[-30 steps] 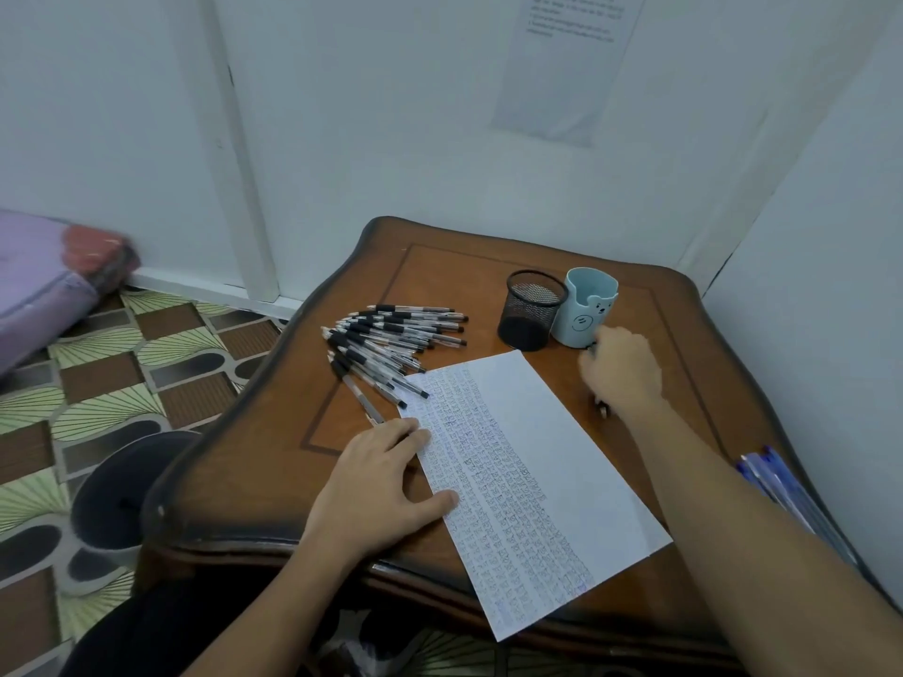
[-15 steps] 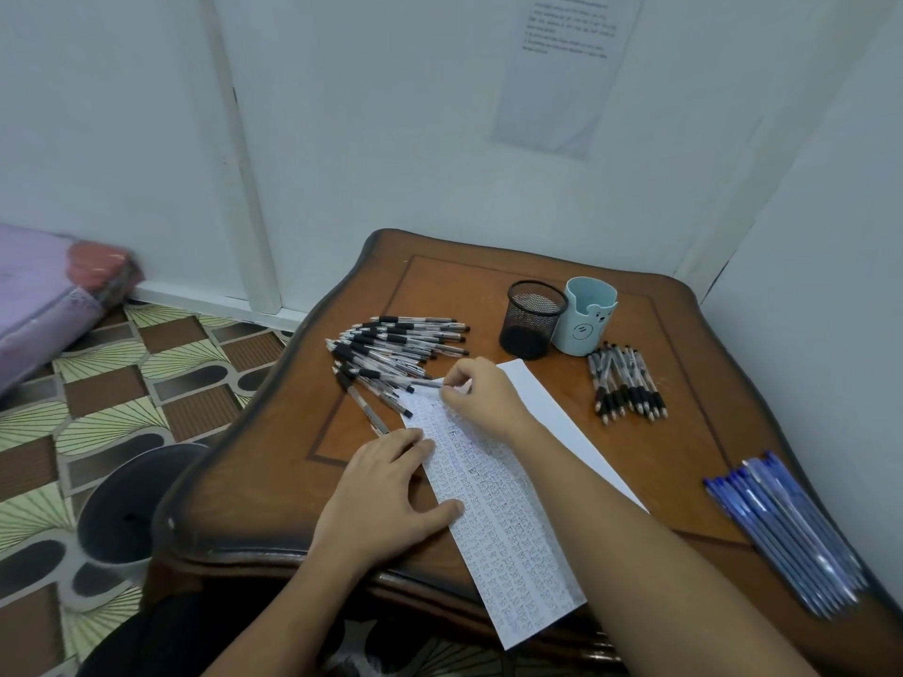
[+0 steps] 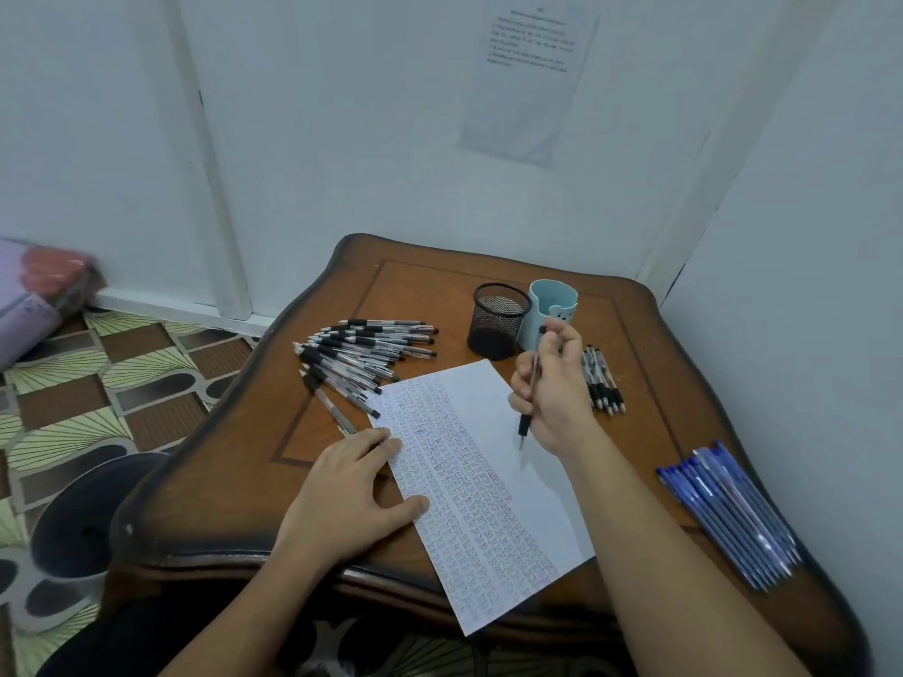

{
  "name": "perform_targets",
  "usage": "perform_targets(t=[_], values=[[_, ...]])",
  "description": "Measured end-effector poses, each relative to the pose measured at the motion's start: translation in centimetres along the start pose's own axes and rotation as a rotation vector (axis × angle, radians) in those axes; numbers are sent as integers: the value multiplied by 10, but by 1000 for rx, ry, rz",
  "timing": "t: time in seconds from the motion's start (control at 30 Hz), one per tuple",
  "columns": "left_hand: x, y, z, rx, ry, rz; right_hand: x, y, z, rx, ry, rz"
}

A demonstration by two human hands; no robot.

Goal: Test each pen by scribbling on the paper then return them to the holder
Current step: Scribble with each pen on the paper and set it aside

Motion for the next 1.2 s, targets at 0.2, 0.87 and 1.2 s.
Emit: perform_targets(t=[0.2, 0.87, 1.2], values=[[0, 1, -1, 0, 4, -5, 10, 10, -1, 53, -2, 66], [0, 2, -2, -14, 20, 6, 47, 72, -45, 278, -122, 271], [0, 1, -3, -13, 21, -10, 47, 76, -66, 466, 10, 188]])
Point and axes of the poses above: each hand's wrist, its own x-axis away from the middle knuckle, its own y-axis out of the back of the hand, z = x × y, the point moved 3 cm from there along -x, towards the middle knuckle, and after that the axes turned 3 degrees about -x, right-handed, at the moved point
